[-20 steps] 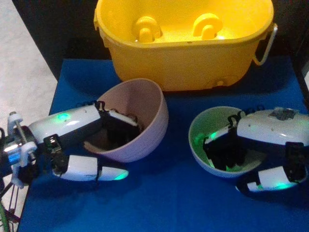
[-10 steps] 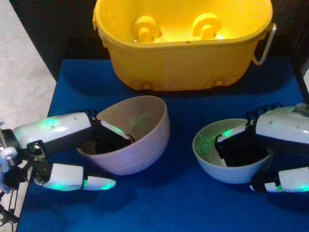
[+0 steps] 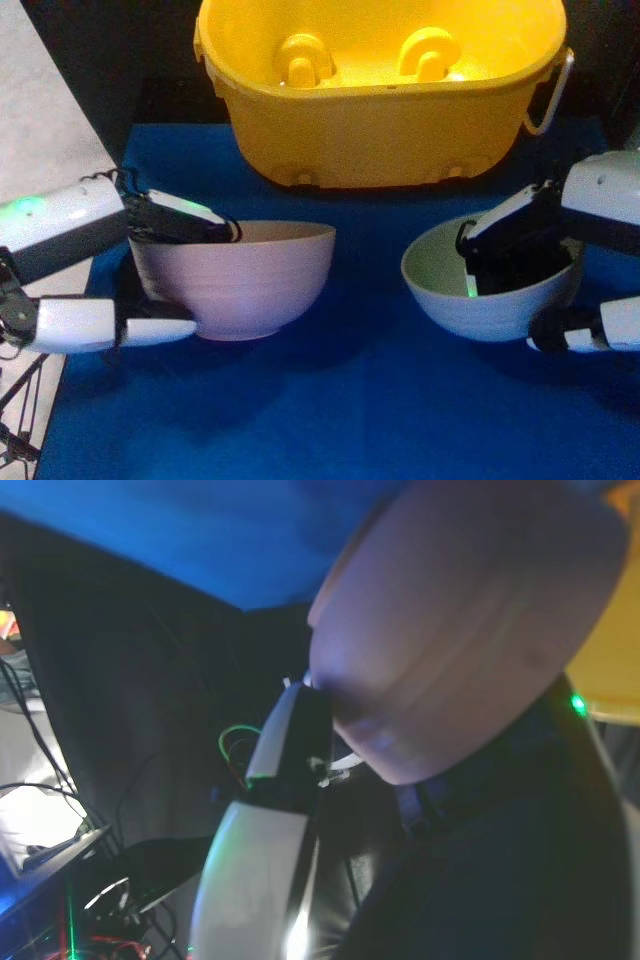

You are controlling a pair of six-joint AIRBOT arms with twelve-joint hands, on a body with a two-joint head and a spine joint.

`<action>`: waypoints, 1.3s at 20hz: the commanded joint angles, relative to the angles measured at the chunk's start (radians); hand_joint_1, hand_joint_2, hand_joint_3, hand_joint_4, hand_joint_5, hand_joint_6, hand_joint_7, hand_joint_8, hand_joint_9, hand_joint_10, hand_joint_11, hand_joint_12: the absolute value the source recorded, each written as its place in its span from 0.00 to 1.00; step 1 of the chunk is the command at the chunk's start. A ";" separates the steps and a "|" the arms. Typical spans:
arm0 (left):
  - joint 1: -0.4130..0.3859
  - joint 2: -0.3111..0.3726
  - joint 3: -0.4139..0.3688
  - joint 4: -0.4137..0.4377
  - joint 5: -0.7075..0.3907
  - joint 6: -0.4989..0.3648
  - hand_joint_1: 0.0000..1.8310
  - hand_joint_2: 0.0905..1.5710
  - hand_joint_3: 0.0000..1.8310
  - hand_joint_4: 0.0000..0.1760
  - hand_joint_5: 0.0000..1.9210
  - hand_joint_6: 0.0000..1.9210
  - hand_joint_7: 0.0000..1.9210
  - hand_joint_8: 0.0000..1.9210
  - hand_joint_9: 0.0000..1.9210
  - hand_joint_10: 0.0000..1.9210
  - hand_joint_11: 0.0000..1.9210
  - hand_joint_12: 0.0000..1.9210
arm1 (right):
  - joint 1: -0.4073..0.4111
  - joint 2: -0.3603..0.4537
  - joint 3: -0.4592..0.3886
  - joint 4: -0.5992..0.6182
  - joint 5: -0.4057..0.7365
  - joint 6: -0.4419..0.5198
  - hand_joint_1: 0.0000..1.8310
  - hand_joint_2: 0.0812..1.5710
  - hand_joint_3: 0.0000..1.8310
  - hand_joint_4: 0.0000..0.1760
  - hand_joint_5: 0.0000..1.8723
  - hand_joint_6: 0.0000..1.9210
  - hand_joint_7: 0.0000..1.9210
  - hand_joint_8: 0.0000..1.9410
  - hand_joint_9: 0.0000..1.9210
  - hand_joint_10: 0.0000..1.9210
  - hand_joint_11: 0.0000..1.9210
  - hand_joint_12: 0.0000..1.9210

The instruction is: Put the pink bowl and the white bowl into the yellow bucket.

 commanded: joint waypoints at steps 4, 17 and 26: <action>-0.006 0.071 -0.040 -0.045 -0.147 -0.007 0.67 0.78 0.00 0.00 0.40 0.59 0.38 0.83 0.28 0.83 0.23 0.91 | 0.059 0.027 -0.005 -0.073 0.110 0.114 0.75 0.74 0.00 0.00 0.43 0.68 0.46 0.57 0.47 0.66 0.45 0.81; -0.032 0.209 -0.062 -0.130 -0.193 0.110 0.62 0.84 0.00 0.00 0.38 0.63 0.25 0.96 0.32 0.81 0.33 0.97 | 0.401 0.011 0.010 -0.415 -0.080 0.195 0.80 0.71 0.00 0.00 0.43 0.65 0.42 0.61 0.50 0.58 0.46 0.76; -0.253 0.185 0.016 -0.080 -0.048 0.147 0.62 0.84 0.00 0.00 0.39 0.61 0.23 0.98 0.31 0.82 0.33 0.98 | 0.467 -0.059 0.078 -0.484 -0.127 0.195 0.81 0.75 0.00 0.00 0.39 0.73 0.35 0.67 0.42 0.64 0.33 0.87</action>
